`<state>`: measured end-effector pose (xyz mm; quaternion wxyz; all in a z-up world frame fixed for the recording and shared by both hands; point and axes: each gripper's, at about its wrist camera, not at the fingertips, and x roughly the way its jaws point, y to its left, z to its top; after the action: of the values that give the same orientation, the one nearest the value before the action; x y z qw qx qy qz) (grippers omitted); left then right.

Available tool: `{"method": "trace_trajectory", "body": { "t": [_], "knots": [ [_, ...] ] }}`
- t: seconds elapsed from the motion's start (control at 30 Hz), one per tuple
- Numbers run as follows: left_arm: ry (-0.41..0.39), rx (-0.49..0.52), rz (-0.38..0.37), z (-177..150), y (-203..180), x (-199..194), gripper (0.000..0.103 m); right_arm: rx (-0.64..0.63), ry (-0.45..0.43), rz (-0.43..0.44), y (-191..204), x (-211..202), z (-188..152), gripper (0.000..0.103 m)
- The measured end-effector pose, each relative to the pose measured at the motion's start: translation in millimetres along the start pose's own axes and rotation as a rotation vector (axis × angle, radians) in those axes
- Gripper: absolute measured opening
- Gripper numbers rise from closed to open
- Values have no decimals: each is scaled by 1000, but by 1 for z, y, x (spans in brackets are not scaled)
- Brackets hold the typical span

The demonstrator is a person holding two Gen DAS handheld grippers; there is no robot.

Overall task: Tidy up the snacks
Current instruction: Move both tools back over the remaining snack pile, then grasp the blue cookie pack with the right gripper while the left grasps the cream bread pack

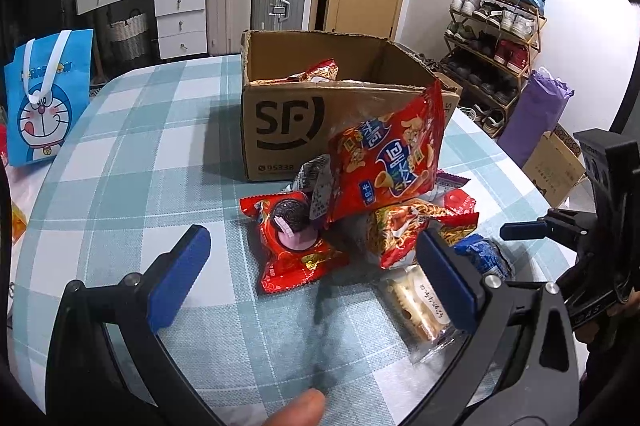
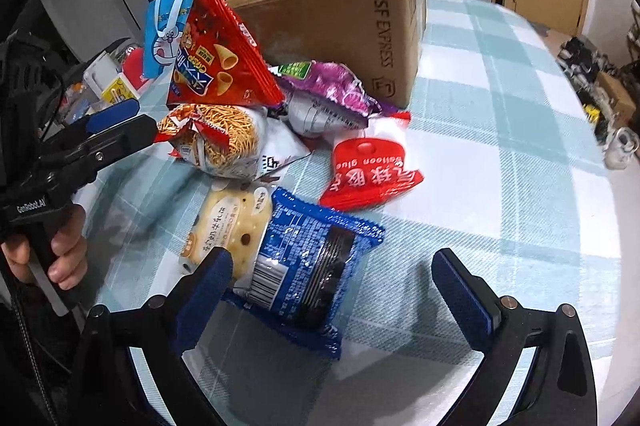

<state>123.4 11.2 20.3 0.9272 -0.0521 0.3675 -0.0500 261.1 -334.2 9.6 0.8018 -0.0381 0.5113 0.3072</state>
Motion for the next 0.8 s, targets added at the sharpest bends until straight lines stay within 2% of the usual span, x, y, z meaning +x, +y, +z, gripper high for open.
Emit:
{"method": "trace_trajectory", "body": {
  "t": [0.2, 0.33, 0.43, 0.53, 0.67, 0.8],
  "knots": [
    [2, -1, -5, -1, 1, 2, 102, 0, 12, 34, 2, 2, 0, 87],
    [2, 5, -6, -3, 0, 3, 102, 16, 7, 66, 2, 4, 1, 85],
    [4, 6, -6, -4, 1, 4, 102, 14, 6, 104, 4, 3, 2, 79],
    [4, 7, -6, -4, 1, 5, 102, 9, 8, 104, 5, 4, 2, 78],
    [-2, 14, -1, -5, 0, 5, 102, 1, 12, 99, 5, 4, 2, 70],
    [-2, 14, -2, -6, 0, 5, 102, 6, 11, 99, 0, 2, 0, 70]
  ]
}}
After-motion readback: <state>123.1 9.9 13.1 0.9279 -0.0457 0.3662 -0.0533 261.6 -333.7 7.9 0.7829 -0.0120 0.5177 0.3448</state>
